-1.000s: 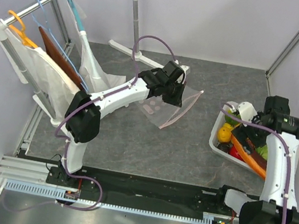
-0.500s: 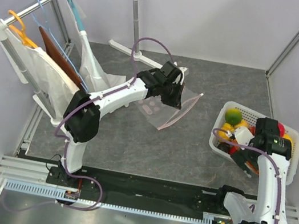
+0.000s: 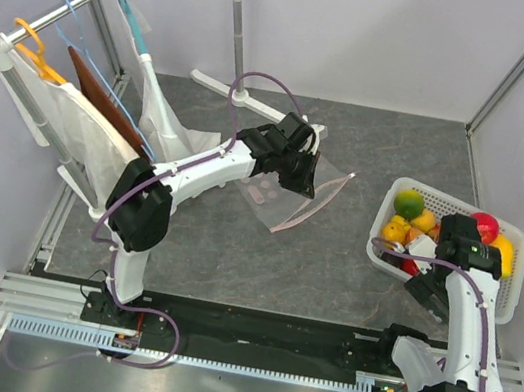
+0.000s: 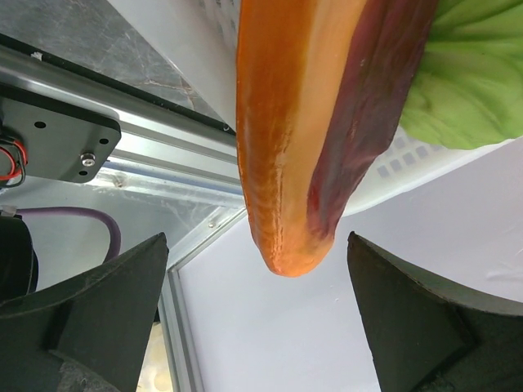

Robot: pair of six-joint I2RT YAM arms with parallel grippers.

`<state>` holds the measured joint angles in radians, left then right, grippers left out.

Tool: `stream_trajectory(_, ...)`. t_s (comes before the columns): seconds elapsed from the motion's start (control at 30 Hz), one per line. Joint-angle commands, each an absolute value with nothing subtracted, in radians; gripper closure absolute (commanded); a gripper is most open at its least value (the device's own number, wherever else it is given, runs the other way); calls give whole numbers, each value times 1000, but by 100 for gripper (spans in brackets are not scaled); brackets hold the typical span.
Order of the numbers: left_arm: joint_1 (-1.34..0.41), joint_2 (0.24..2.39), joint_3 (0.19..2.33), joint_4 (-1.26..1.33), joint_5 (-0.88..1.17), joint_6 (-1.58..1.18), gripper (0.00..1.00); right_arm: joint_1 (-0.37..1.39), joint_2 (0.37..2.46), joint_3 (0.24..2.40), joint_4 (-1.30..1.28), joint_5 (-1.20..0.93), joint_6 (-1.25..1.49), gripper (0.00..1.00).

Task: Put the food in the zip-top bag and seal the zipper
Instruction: Pick up the zipper food storage bag at the center of the board, then pick up the fake food from the bin.

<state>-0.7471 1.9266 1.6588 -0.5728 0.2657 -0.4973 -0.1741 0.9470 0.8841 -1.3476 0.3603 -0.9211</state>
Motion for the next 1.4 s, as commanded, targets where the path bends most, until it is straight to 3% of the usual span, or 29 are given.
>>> stream_trajectory(0.0, -747, 1870, 1660, -543, 295, -492, 98, -179, 934, 864, -1410, 387, -956, 2)
stream_trajectory(0.37, -747, 1870, 1660, -540, 293, -483, 98, -192, 865, 781, -1349, 416, -1015, 3)
stream_trajectory(0.47, -746, 1867, 1658, -538, 298, -482, 98, -198, 880, 781, -1327, 420, -1019, 9)
stream_trajectory(0.57, -746, 1862, 1655, -538, 298, -472, 98, -204, 891, 805, -1325, 413, -1032, 29)
stream_trajectory(0.67, -746, 1864, 1657, -537, 299, -472, 98, -206, 887, 810, -1316, 425, -1051, 43)
stream_trajectory(0.87, -746, 1870, 1661, -532, 307, -479, 98, -207, 879, 831, -1301, 440, -1072, 63)
stream_trajectory(0.93, -746, 1870, 1664, -532, 307, -477, 98, -207, 879, 842, -1299, 433, -1071, 54)
stream_trajectory(0.97, -744, 1870, 1664, -532, 308, -477, 98, -207, 879, 848, -1299, 430, -1074, 27)
stream_trajectory(1.0, -744, 1870, 1664, -531, 310, -477, 98, -207, 879, 848, -1296, 430, -1075, 16)
stream_trajectory(1.07, -744, 1871, 1664, -531, 311, -477, 98, -207, 876, 835, -1290, 425, -1083, 6)
stream_trajectory(1.37, -742, 1873, 1671, -529, 314, -474, 98, -207, 796, 675, -1177, 460, -1153, 5)
